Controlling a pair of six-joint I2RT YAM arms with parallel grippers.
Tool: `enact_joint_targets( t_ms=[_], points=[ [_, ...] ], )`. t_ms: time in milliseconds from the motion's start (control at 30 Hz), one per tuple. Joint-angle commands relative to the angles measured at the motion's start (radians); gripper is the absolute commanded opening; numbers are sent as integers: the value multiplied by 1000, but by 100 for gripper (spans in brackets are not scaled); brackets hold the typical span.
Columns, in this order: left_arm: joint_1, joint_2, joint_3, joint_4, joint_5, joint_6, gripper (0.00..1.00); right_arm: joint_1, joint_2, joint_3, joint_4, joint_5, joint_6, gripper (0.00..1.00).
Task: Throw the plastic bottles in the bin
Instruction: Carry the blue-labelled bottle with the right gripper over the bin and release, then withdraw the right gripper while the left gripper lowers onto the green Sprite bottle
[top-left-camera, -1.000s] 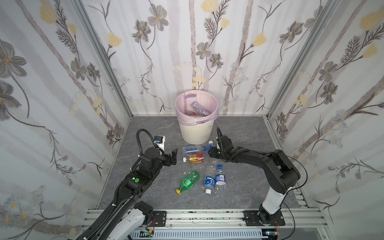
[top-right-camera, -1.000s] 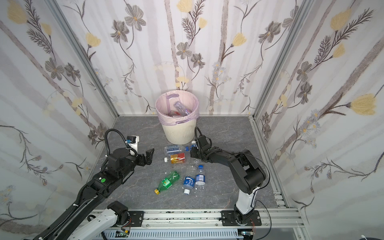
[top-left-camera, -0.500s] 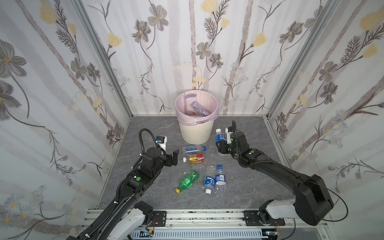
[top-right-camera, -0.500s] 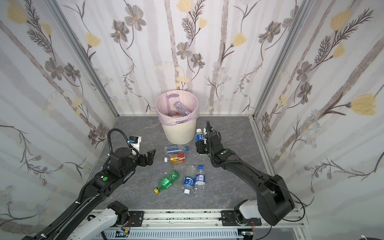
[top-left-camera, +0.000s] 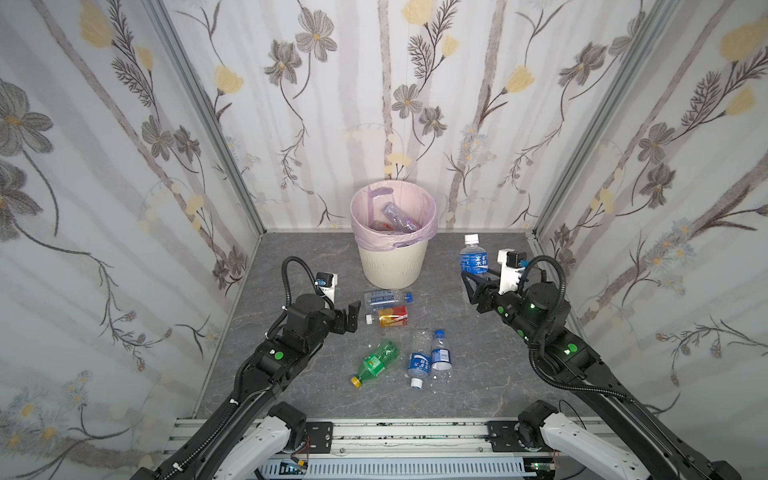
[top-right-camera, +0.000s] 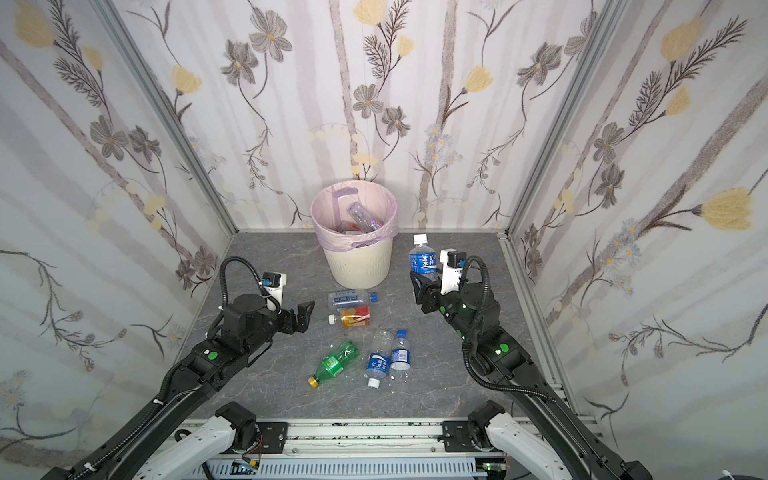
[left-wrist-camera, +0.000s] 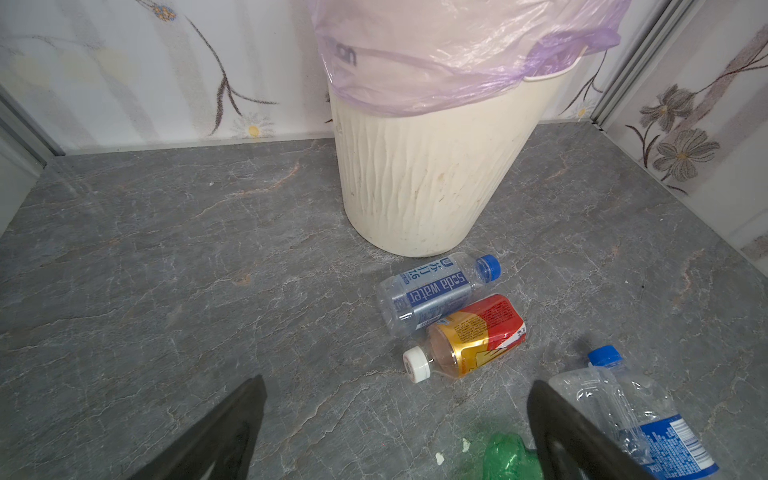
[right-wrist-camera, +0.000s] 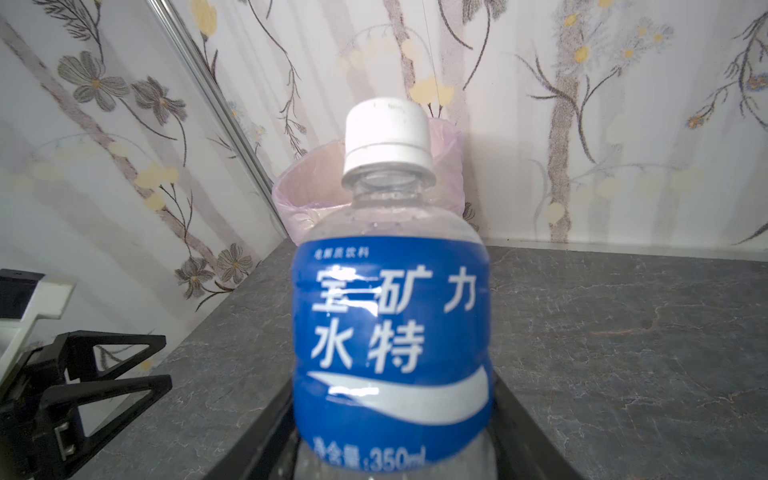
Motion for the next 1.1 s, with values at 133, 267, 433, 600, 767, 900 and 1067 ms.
enact_joint_targets(
  t_ms=[133,267,433,600,767,900,1067],
  points=[
    [3,-2,36,2,59,-13,100,0,192,247,54,-94,-39,59],
    [2,9,56,-25,111,-21,100,-16,585,723,-53,-137,-17,64],
    [2,-4,78,-56,158,-29,100,-21,1160,1559,-487,-244,-33,82],
    [1,-30,121,-72,210,-27,100,-16,1104,1457,-466,-245,-40,83],
    [1,-7,133,-104,250,9,100,-17,794,958,-203,-249,-50,83],
    [0,14,129,-130,276,49,100,-30,559,652,-88,-227,-50,87],
    [-12,45,132,-171,325,95,97,-53,365,402,-65,-183,-65,87]
  ],
)
